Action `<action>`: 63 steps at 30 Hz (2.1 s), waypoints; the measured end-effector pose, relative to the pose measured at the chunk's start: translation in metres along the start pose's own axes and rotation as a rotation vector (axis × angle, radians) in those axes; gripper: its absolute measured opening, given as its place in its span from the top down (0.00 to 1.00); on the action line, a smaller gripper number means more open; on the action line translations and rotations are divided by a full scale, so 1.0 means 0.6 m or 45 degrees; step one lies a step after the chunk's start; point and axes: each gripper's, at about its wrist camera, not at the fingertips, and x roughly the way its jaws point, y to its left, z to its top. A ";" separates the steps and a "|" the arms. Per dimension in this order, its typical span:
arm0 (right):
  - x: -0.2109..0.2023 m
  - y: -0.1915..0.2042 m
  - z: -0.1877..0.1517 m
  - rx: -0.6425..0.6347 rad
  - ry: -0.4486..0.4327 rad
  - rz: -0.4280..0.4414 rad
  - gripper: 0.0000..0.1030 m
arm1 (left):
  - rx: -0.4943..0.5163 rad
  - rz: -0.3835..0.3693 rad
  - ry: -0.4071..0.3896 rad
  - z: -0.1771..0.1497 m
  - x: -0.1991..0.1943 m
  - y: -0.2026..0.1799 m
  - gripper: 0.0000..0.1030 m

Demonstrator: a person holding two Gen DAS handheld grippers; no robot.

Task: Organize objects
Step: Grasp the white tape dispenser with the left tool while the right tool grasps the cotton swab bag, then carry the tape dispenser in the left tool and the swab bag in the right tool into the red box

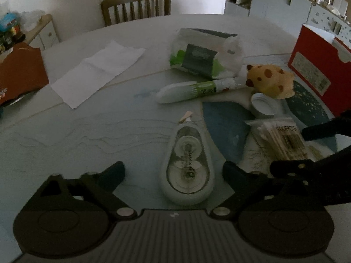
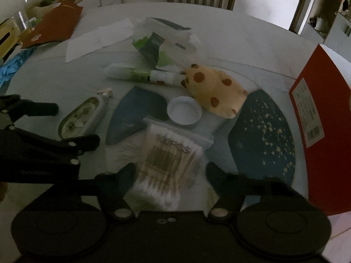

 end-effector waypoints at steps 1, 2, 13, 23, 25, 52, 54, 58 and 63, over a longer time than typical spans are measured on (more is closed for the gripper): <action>-0.002 0.001 0.000 -0.004 -0.004 0.002 0.47 | 0.011 -0.007 -0.004 0.000 -0.002 -0.004 0.19; -0.004 0.001 0.000 -0.004 -0.003 0.003 0.51 | 0.023 -0.013 -0.007 0.000 -0.006 -0.009 0.28; -0.037 -0.020 -0.019 0.045 -0.001 0.044 0.68 | 0.038 -0.057 0.005 -0.011 -0.031 -0.037 0.51; -0.111 -0.071 -0.045 0.104 -0.052 0.095 0.68 | -0.026 -0.126 0.002 -0.031 -0.078 -0.068 0.51; -0.128 -0.083 -0.050 0.111 -0.073 0.106 0.68 | -0.043 -0.138 -0.006 -0.032 -0.088 -0.076 0.51; -0.265 -0.310 -0.062 0.137 -0.236 0.120 0.68 | -0.180 -0.215 -0.125 0.021 -0.144 -0.226 0.51; -0.266 -0.328 -0.060 0.142 -0.242 0.109 0.68 | -0.182 -0.224 -0.146 0.032 -0.150 -0.240 0.51; -0.265 -0.366 -0.061 0.158 -0.256 0.092 0.68 | -0.178 -0.243 -0.179 0.055 -0.158 -0.269 0.51; -0.261 -0.413 -0.061 0.176 -0.267 0.068 0.68 | -0.158 -0.258 -0.222 0.090 -0.166 -0.305 0.51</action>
